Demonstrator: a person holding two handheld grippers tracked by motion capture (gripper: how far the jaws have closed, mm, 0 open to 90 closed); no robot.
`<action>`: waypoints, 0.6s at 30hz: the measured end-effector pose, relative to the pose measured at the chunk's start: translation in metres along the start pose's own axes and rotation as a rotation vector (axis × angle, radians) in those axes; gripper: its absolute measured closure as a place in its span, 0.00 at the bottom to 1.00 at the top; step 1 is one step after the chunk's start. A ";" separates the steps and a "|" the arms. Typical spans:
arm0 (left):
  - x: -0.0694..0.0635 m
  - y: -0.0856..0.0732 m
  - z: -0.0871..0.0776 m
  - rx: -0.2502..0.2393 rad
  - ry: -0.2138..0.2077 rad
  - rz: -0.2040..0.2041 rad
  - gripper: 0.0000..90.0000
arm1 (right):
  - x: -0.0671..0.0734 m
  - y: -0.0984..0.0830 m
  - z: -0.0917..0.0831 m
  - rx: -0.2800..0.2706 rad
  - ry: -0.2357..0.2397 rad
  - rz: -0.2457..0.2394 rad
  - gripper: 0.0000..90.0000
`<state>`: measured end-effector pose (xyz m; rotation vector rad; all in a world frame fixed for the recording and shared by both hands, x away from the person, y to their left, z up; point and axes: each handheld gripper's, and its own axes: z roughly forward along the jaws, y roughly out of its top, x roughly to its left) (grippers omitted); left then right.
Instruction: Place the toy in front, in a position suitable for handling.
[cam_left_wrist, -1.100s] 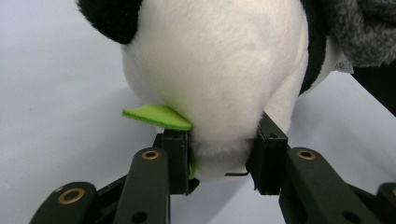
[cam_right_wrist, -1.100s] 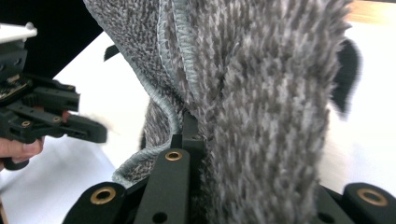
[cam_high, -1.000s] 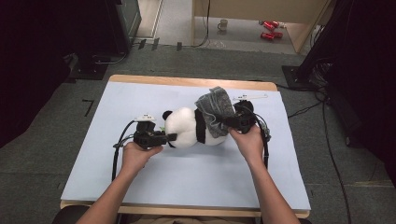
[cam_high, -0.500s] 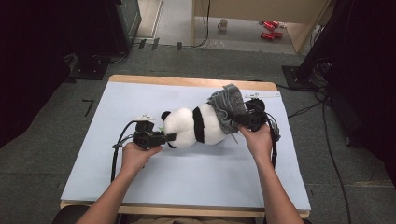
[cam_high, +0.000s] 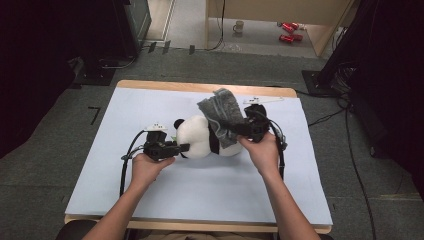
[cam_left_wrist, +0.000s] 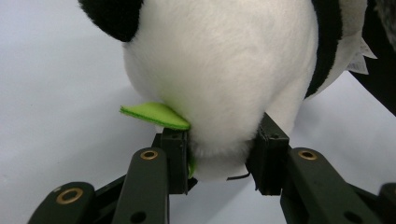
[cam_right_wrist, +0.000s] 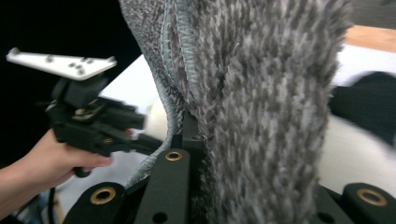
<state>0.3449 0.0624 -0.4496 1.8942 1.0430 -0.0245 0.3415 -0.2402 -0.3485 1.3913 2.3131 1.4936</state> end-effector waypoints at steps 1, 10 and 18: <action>-0.001 0.000 0.000 -0.002 0.000 -0.002 0.71 | 0.005 0.000 0.004 0.011 0.011 -0.011 0.88; -0.013 0.000 0.000 -0.013 0.012 0.021 0.71 | 0.041 -0.010 0.043 0.075 0.052 -0.087 0.88; -0.015 0.000 0.001 -0.002 0.021 0.031 0.71 | 0.035 -0.022 0.067 0.124 0.014 -0.090 0.88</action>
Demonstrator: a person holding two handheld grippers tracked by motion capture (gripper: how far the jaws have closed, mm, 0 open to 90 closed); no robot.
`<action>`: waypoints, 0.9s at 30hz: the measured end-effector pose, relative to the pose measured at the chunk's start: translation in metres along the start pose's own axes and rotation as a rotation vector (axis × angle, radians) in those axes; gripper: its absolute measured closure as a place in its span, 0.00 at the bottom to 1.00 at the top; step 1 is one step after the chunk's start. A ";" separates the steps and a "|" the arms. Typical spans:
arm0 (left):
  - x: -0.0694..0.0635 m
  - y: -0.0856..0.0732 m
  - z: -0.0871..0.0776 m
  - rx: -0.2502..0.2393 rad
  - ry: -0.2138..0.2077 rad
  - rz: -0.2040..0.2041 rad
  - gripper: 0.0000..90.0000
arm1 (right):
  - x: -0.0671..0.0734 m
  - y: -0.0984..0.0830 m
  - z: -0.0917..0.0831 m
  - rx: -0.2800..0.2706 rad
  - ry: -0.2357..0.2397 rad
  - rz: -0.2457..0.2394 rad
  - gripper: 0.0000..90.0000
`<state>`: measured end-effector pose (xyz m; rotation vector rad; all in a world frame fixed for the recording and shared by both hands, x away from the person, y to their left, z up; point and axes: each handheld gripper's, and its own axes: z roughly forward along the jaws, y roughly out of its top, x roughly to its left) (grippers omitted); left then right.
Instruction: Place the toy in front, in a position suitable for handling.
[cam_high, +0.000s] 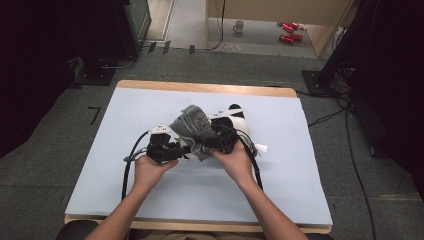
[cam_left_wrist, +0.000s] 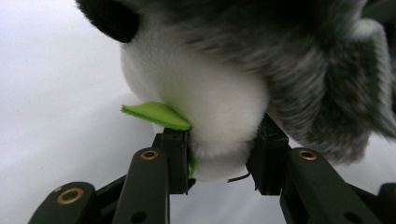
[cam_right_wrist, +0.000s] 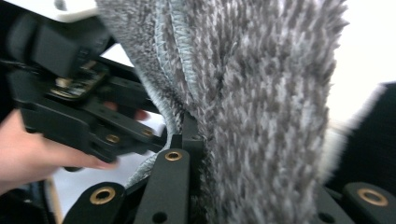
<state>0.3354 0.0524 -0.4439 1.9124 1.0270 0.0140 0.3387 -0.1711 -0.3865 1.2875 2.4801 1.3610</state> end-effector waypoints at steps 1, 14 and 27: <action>0.002 0.000 0.000 0.004 -0.001 -0.004 0.71 | -0.002 0.000 -0.001 0.000 -0.021 -0.011 0.88; 0.016 0.002 0.000 0.007 -0.029 -0.040 0.71 | -0.045 -0.005 -0.034 -0.005 -0.107 0.069 0.88; 0.025 0.005 0.000 0.008 -0.053 -0.085 0.71 | -0.086 -0.013 -0.074 -0.059 -0.145 0.183 0.88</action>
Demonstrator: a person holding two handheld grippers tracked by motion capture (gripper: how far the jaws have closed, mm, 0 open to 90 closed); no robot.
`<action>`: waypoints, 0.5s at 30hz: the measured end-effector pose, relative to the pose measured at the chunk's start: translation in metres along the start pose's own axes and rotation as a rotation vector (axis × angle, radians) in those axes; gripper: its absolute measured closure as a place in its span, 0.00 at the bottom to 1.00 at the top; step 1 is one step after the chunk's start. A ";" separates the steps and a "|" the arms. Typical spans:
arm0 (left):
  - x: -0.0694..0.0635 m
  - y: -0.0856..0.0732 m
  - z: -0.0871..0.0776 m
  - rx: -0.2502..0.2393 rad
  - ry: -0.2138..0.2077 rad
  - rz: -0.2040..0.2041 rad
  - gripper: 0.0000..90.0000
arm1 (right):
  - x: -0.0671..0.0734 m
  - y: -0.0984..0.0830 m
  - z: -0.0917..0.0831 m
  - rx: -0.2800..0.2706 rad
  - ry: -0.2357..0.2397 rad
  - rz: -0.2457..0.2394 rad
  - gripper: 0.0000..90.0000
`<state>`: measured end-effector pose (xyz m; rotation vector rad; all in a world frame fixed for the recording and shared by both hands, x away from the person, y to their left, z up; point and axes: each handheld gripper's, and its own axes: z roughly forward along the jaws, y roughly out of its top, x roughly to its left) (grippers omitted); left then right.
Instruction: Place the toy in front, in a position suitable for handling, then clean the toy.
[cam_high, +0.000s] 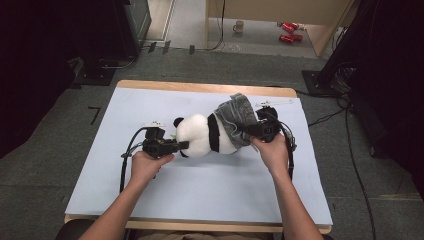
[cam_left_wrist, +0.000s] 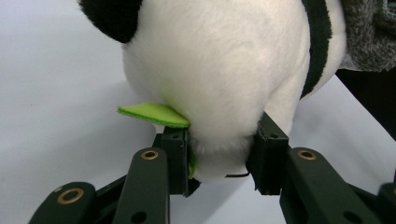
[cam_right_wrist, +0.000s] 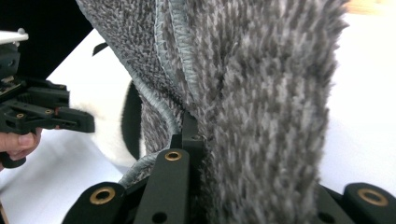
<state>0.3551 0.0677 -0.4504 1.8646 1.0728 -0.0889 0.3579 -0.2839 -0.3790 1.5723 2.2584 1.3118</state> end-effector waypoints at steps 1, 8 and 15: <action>0.000 0.000 0.000 0.000 0.000 -0.003 0.71 | -0.002 0.000 -0.002 -0.003 -0.005 0.003 0.88; 0.002 0.001 0.001 -0.003 0.000 -0.022 0.71 | -0.016 -0.003 -0.015 -0.017 -0.074 0.023 0.88; 0.006 0.003 0.002 -0.011 0.000 -0.055 0.71 | 0.003 0.004 -0.031 -0.068 -0.015 -0.012 0.88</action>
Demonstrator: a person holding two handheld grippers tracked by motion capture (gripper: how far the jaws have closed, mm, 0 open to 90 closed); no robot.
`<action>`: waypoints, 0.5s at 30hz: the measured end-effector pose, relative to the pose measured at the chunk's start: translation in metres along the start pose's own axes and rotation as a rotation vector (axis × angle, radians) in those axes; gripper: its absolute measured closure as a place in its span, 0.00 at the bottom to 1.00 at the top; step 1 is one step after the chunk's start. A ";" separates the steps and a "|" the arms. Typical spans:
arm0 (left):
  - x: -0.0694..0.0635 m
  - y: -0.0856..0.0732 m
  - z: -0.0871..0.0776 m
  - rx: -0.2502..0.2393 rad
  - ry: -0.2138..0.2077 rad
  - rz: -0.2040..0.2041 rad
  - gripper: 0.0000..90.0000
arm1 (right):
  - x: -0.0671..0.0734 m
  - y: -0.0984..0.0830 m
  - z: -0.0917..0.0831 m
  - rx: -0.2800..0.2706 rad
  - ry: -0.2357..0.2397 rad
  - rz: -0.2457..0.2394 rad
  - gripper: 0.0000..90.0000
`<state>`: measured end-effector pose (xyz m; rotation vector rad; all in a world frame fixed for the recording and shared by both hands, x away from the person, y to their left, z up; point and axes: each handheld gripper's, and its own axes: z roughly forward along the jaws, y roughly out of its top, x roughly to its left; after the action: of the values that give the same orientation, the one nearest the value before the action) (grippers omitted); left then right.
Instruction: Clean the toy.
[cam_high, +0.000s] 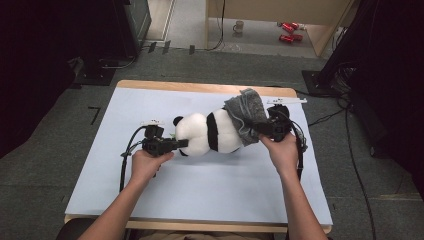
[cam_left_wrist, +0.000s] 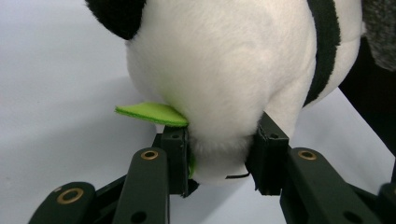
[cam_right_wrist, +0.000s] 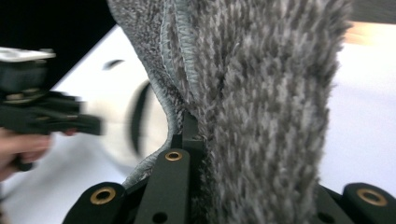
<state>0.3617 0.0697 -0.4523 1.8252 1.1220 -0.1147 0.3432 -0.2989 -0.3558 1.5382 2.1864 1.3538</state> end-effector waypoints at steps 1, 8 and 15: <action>0.000 0.000 0.000 -0.001 0.000 0.002 0.71 | 0.006 0.001 0.001 0.001 0.020 -0.010 0.88; 0.000 0.001 0.000 -0.009 0.004 0.014 0.70 | 0.051 -0.006 0.037 0.078 0.131 -0.097 0.88; 0.000 0.000 0.001 -0.024 -0.015 0.038 0.58 | 0.042 -0.020 0.065 0.128 0.079 -0.094 0.88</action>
<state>0.3618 0.0692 -0.4531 1.8202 1.0738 -0.0923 0.3472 -0.2287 -0.3931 1.4243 2.4035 1.2910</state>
